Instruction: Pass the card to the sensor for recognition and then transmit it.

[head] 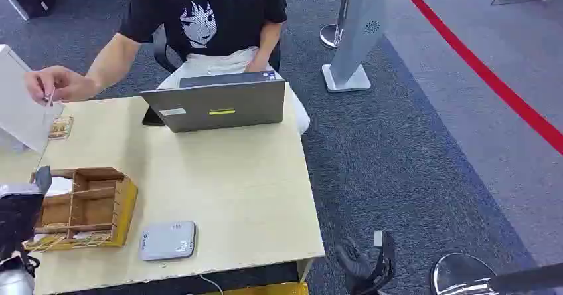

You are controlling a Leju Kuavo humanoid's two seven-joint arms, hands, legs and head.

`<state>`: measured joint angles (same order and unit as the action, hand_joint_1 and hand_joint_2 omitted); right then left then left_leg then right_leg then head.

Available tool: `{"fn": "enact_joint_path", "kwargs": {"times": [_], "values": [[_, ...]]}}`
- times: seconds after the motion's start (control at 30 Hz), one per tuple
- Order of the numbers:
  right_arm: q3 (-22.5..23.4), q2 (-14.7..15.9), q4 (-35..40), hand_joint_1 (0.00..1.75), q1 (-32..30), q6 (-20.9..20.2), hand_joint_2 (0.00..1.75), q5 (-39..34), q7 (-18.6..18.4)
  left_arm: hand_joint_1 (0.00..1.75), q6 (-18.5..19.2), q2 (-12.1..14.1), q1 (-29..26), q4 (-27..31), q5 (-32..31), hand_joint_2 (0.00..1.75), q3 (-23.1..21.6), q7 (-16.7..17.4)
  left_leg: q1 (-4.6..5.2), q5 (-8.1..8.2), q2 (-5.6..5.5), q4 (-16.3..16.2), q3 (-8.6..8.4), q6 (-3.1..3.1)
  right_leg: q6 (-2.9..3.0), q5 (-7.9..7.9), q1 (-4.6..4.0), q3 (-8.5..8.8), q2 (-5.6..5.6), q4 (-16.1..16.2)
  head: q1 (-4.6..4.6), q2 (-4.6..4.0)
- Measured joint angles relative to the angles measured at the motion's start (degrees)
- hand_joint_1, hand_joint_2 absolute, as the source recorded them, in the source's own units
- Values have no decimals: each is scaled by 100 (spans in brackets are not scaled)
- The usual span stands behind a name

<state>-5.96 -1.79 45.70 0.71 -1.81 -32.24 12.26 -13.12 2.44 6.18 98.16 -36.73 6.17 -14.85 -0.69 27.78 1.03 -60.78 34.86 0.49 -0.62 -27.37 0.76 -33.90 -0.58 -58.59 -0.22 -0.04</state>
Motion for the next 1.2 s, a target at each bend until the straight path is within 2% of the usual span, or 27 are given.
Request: {"fn": "enact_joint_path", "kwargs": {"times": [0.27, 0.3, 0.33, 0.63, 0.77, 0.9, 0.97, 1.03, 1.2], "values": [[-105, -22, -109, 0, 149, -31, 175, 140, 28, 0, 190, 558, 904, -306, -1016, 175, -830, 473, 0, -2, 1, 0, 0, -4, 1, 1, 0, -1, 4, -2, 0, 0], [-125, -24, -125, 0, 166, -35, 175, 179, 28, 169, 225, 635, 1021, -352, -1151, 175, -941, 541, -1, -2, 0, 0, 0, -4, 1, 1, 0, -2, 4, -2, 0, 0], [-136, -33, -144, 0, 189, -42, 175, 212, 28, 175, 236, 715, 1132, -407, -1288, 175, -1058, 606, -1, -3, 1, 0, 0, -4, 1, 1, 0, -2, 4, -2, 2, 0], [-230, -66, -262, 0, 338, -66, 175, 417, 55, 175, 437, 1376, 2010, -780, -2378, 175, -1959, 1176, -2, -5, 3, 0, 2, -6, 3, 2, -1, -5, 9, -5, 0, 0], [-295, -83, -299, 0, 379, -72, 175, 553, 61, 175, 475, 1684, 2279, -918, -2869, 175, -2254, 1456, -2, -5, 6, 1, 2, -7, 3, 2, -1, -8, 13, -6, -2, 0], [-300, -94, -321, 0, 405, -68, 175, 649, 61, 175, 442, 1869, 2407, -988, -3148, 175, -2411, 1666, -2, -4, 7, 2, 2, -8, 3, 2, -1, -8, 13, -7, -2, 0], [-302, -94, -321, 0, 403, -55, 175, 695, 61, 175, 319, 1913, 2396, -988, -3100, 175, -2420, 1692, -2, -4, 5, 2, 5, -8, 3, 2, -1, -8, 11, -7, 0, 0], [-302, -94, -321, 0, 402, -18, 175, 704, 61, 175, 39, 1928, 2289, -943, -2989, 175, -2414, 1692, -1, -4, 4, 4, 5, -8, 3, 1, 0, -5, 10, -7, 0, 0], [-297, -96, -260, 0, 335, 89, 175, 710, 61, 175, -700, 1825, 1368, -411, -2735, 175, -2256, 1440, 2, 1, 7, 5, 4, -8, 1, -1, 2, -6, 13, -3, 2, 0]]}}
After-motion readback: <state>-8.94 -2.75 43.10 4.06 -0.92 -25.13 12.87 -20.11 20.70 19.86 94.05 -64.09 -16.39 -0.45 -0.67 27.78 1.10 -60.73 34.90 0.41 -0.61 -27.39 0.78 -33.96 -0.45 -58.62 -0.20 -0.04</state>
